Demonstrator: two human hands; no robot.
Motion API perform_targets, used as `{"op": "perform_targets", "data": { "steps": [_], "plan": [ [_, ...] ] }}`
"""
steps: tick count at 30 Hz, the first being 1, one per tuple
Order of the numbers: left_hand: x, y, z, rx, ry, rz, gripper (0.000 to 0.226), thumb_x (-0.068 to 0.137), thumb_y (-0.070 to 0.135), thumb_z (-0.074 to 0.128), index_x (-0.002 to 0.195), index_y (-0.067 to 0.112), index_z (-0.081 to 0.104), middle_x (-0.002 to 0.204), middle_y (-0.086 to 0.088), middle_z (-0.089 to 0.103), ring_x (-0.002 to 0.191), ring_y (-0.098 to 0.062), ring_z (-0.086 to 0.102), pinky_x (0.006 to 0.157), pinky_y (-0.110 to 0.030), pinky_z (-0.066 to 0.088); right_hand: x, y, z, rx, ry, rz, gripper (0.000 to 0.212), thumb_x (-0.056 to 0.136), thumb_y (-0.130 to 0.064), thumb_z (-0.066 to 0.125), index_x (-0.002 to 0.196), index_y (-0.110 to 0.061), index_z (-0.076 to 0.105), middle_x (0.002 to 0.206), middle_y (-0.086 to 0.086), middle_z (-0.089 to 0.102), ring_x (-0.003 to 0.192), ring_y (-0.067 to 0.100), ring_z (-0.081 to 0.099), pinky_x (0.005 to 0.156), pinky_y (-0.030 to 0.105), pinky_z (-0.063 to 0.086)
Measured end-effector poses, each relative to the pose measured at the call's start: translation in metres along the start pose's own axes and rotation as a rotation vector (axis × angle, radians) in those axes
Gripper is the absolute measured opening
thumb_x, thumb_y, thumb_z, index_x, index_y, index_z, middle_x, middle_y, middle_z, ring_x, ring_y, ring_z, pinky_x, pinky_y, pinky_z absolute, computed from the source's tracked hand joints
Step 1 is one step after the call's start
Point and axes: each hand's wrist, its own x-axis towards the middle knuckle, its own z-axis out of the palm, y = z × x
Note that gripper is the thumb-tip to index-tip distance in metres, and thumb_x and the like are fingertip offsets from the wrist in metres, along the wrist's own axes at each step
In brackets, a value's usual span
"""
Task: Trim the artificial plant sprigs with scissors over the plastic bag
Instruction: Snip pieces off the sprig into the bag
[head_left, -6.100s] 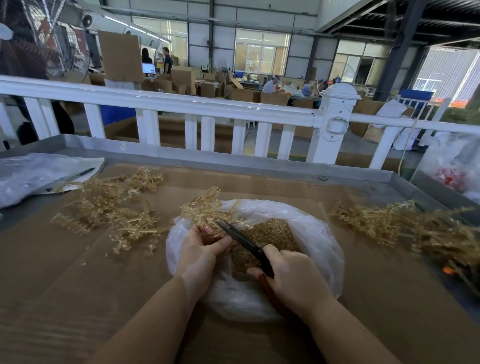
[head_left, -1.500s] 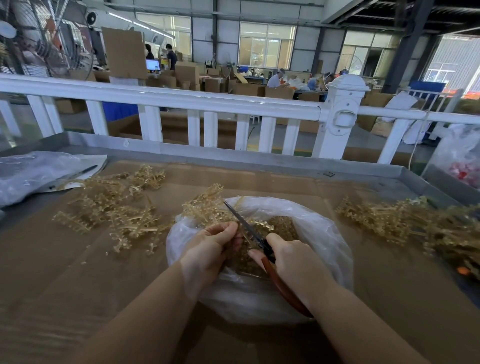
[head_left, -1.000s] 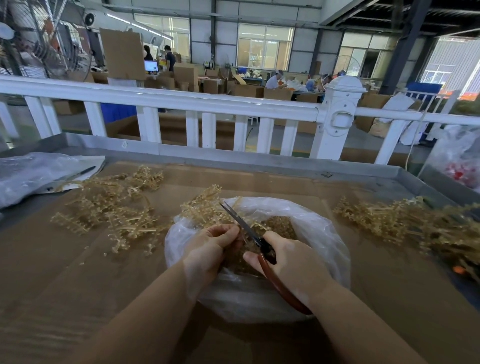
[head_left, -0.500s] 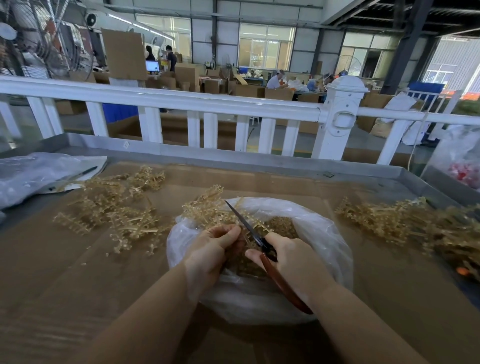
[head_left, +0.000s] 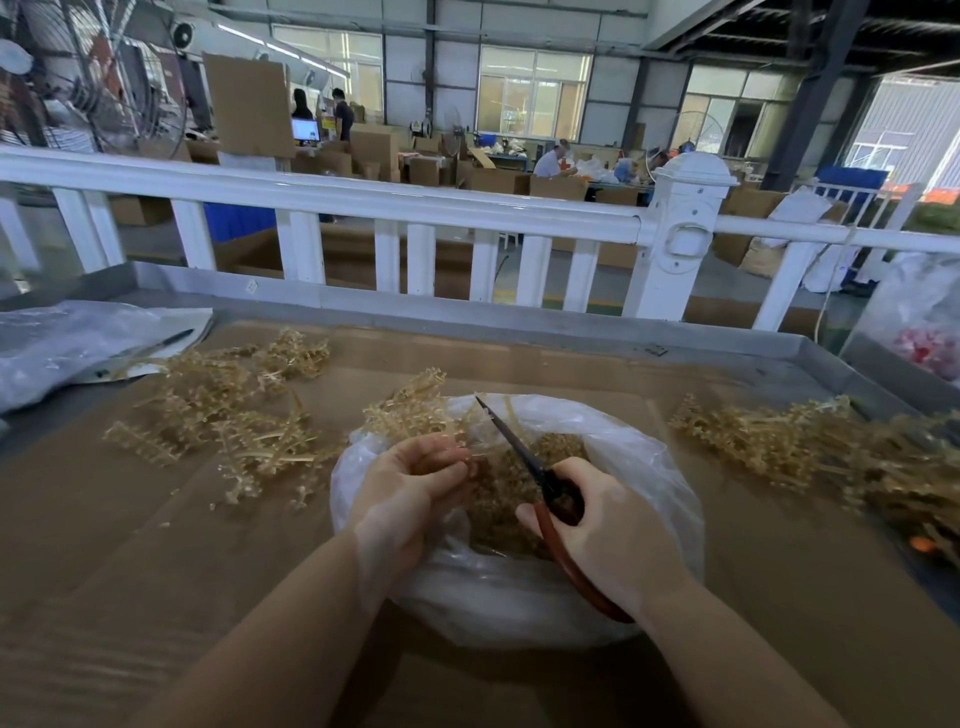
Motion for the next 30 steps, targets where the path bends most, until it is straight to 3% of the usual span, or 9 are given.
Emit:
{"op": "perform_targets", "data": {
  "steps": [5,11,21,26,30],
  "plan": [
    [0.001,0.002,0.001,-0.003,0.032,0.014,0.019,0.08,-0.012,0.061,0.09,0.004,0.063,0.072,-0.008,0.071,0.066,-0.016,0.071,0.057,-0.024,0.057,-0.003,-0.004,0.0,0.113,0.02,0.012,0.023,0.084,-0.049,0.063,0.086,-0.031,0.049,0.064,-0.012,0.054,0.072,-0.006,0.055,0.065,0.01,0.041],
    [0.004,0.008,0.003,-0.08,0.008,-0.024,0.019,0.081,-0.016,0.056,0.08,0.001,0.062,0.068,-0.008,0.07,0.064,-0.015,0.071,0.055,-0.019,0.055,-0.003,-0.011,-0.003,0.147,-0.026,0.016,0.024,0.084,-0.056,0.057,0.089,-0.035,0.047,0.073,-0.014,0.056,0.075,-0.005,0.055,0.064,0.013,0.04],
    [0.009,0.012,0.003,0.012,0.18,0.016,0.013,0.085,-0.002,0.064,0.084,0.011,0.065,0.078,0.0,0.067,0.072,-0.01,0.065,0.056,-0.02,0.055,-0.004,-0.011,-0.004,0.081,-0.031,-0.007,0.027,0.082,-0.059,0.059,0.091,-0.035,0.052,0.073,-0.013,0.06,0.078,-0.007,0.055,0.064,0.009,0.042],
    [0.012,0.017,0.006,-0.091,0.227,0.006,0.014,0.083,-0.001,0.065,0.078,0.011,0.065,0.055,0.006,0.066,0.052,-0.003,0.065,0.049,-0.017,0.053,-0.007,-0.01,-0.003,0.021,-0.029,-0.068,0.023,0.08,-0.053,0.064,0.09,-0.036,0.053,0.069,-0.018,0.057,0.079,-0.011,0.053,0.064,0.005,0.038],
    [0.014,0.015,0.007,-0.156,0.237,-0.035,0.011,0.083,-0.004,0.065,0.078,0.006,0.063,0.056,0.001,0.066,0.049,-0.005,0.065,0.046,-0.017,0.051,-0.006,-0.012,-0.002,0.058,-0.011,-0.054,0.023,0.083,-0.057,0.058,0.091,-0.037,0.05,0.072,-0.016,0.057,0.08,-0.008,0.054,0.063,0.009,0.039]
  ]
}}
